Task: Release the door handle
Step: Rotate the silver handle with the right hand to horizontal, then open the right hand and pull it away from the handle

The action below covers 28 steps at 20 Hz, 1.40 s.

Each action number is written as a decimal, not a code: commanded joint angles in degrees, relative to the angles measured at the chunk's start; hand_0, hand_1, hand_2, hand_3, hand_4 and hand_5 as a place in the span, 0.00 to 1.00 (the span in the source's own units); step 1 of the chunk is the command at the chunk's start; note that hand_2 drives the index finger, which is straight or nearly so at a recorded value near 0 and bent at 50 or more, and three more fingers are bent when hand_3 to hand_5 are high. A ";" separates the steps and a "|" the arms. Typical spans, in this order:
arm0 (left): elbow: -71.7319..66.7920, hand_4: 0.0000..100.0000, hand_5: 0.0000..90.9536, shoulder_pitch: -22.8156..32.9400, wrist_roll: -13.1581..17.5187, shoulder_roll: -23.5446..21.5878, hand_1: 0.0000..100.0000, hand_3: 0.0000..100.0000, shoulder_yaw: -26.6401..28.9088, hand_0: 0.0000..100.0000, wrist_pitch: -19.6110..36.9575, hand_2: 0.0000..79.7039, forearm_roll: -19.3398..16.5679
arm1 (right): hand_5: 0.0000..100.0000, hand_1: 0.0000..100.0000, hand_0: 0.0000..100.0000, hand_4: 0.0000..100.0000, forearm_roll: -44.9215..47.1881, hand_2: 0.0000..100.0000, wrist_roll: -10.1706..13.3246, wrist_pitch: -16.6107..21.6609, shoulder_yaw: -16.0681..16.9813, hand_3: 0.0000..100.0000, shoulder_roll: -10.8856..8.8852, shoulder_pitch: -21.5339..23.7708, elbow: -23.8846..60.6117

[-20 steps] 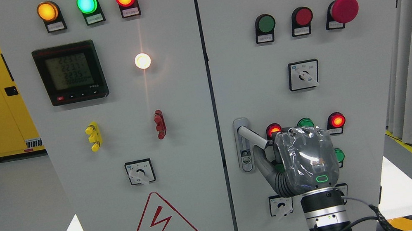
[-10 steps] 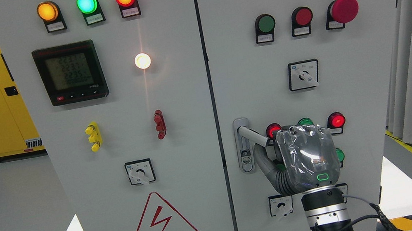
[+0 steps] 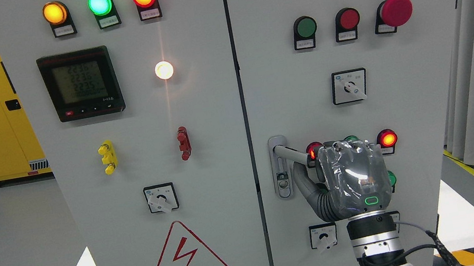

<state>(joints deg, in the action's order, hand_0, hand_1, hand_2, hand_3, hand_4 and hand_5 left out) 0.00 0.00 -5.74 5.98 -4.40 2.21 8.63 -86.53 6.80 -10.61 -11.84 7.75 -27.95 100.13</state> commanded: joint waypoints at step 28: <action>0.79 0.00 0.00 -0.44 0.02 0.09 0.56 0.00 0.00 0.12 -0.01 0.00 0.07 | 0.48 0.41 0.61 0.66 9.25 0.49 3.12 5.41 3.31 0.72 -6.52 14.76 10.52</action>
<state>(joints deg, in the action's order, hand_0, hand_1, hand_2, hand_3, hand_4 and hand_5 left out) 0.00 0.00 -5.73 5.97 -4.39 2.21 8.66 -83.01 8.73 -7.85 -10.69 5.38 -18.10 104.81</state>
